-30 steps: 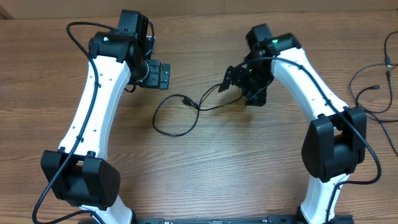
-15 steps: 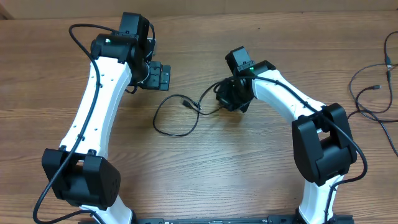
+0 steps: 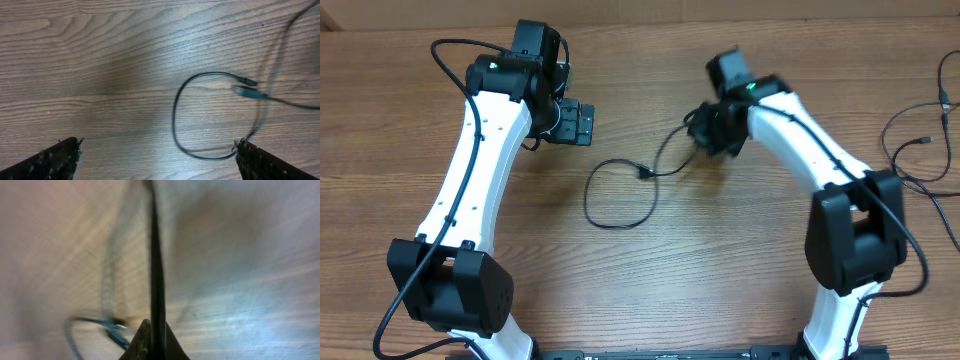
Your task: Untangle cables
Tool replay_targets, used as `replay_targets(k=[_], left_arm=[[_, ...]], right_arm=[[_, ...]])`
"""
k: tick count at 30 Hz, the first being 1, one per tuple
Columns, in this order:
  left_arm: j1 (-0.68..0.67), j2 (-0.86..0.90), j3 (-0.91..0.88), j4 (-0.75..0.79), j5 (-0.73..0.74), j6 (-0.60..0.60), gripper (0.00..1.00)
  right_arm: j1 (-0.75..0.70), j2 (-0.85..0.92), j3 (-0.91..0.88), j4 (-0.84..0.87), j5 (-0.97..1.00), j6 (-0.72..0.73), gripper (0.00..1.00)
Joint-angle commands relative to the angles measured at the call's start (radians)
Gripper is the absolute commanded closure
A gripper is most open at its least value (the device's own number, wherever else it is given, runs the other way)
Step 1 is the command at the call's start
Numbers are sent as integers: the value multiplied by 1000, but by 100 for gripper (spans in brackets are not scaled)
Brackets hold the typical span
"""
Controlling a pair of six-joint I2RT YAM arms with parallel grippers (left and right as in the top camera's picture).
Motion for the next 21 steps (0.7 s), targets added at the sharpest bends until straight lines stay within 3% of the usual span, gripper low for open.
replay_targets(k=[1,7,11,15,21], left_arm=[[-6,5,-13,2,1,-21,0],[-6,5,-13,2,1,-21,0],[-6,5,-13,2,1,-21,0],[-6,5,-13,2,1,-21,0],[-6,5,-13,2,1,-21,0]], right_arm=[[-51,-101,162,-35,140,-91,96],[-167,-107,481,-97,352,-192,96],[-270,-107,617,1,460,-262,96],[-430,-106,642,257,474,-410,96],[-582,-70,642,339,468,-418,96]])
